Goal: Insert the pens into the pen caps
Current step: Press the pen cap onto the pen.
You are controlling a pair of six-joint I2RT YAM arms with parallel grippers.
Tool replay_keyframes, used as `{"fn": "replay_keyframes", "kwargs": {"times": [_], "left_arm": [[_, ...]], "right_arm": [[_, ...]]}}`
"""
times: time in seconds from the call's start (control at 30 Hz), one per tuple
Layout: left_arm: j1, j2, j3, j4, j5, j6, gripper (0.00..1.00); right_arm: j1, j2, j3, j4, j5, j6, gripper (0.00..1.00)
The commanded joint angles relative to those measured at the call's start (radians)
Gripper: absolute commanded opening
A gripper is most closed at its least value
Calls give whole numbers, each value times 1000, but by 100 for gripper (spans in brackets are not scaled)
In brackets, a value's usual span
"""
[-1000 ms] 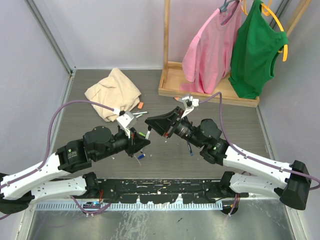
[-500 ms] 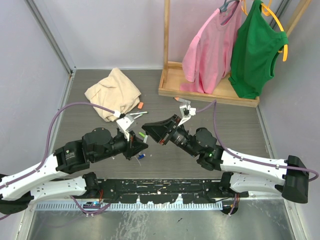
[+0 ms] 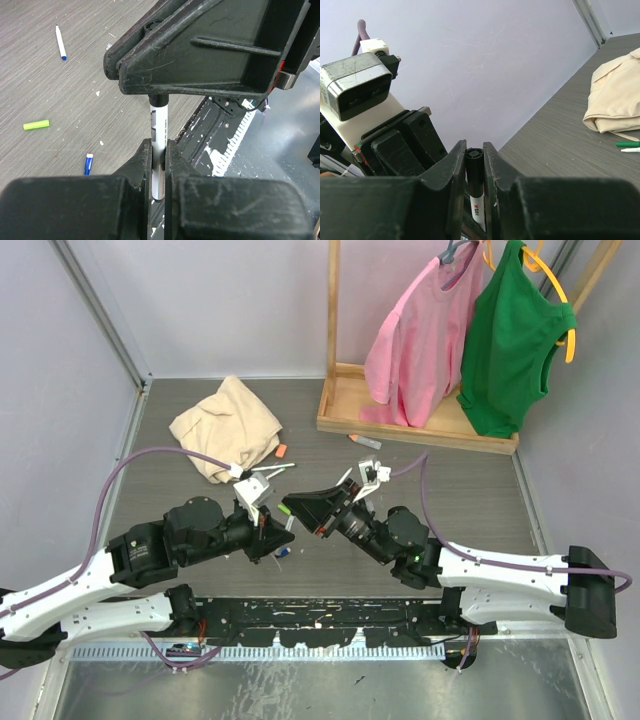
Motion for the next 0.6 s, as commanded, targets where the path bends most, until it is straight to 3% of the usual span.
{"fn": "replay_keyframes", "kwargs": {"times": [0.0,0.57], "left_arm": [[34,-33,133,611,-192,17,0],[33,-43,121,611,-201,16,0]], "right_arm": [[126,109,-79,-373,-282,30,0],[149,128,-59,-387,-249,0,0]]}}
